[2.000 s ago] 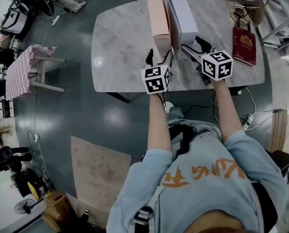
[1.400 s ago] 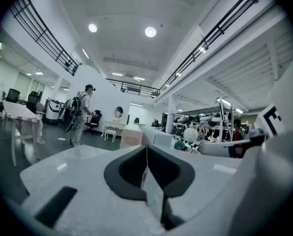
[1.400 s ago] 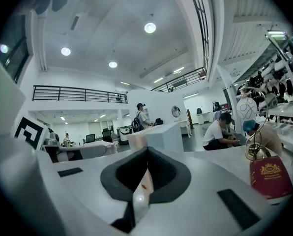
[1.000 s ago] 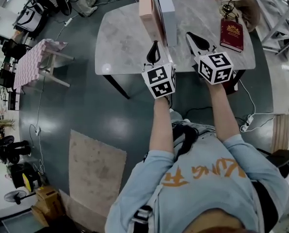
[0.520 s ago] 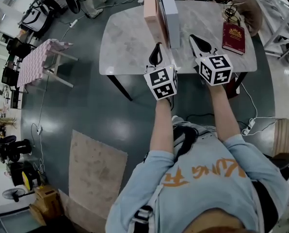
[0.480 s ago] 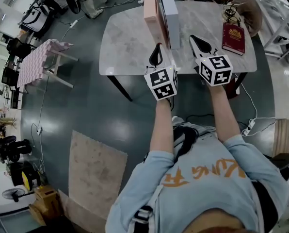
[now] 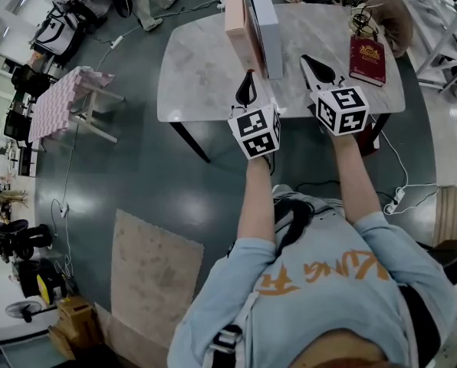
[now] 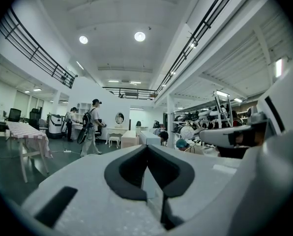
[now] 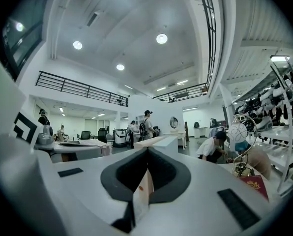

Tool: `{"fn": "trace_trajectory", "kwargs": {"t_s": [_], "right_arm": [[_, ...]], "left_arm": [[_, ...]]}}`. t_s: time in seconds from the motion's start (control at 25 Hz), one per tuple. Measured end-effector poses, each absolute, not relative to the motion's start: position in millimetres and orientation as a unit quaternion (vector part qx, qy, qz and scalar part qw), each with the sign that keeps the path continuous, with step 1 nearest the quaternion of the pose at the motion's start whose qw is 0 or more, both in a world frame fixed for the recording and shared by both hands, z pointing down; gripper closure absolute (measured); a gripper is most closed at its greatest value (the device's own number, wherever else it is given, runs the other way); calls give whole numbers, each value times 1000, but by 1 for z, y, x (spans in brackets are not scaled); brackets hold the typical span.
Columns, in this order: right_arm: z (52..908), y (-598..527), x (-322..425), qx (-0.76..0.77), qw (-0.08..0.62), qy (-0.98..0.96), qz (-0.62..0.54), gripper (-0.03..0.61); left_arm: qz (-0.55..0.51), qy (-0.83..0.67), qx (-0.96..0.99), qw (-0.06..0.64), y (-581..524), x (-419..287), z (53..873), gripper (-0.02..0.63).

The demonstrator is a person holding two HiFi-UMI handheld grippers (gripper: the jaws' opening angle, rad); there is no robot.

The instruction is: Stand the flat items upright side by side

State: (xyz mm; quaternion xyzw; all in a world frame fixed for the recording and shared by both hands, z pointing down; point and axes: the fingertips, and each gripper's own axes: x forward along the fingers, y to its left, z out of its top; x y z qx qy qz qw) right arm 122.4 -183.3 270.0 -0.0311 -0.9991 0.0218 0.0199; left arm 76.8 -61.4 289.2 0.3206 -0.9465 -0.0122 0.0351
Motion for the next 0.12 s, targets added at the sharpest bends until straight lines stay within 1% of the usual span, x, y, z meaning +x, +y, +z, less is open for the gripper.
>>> {"fn": "trace_trajectory", "kwargs": {"t_s": [0.12], "right_arm": [[269, -184, 123, -31, 19, -999, 21, 577]], "left_arm": [[-13, -946, 322, 35, -62, 77, 289, 601]]}}
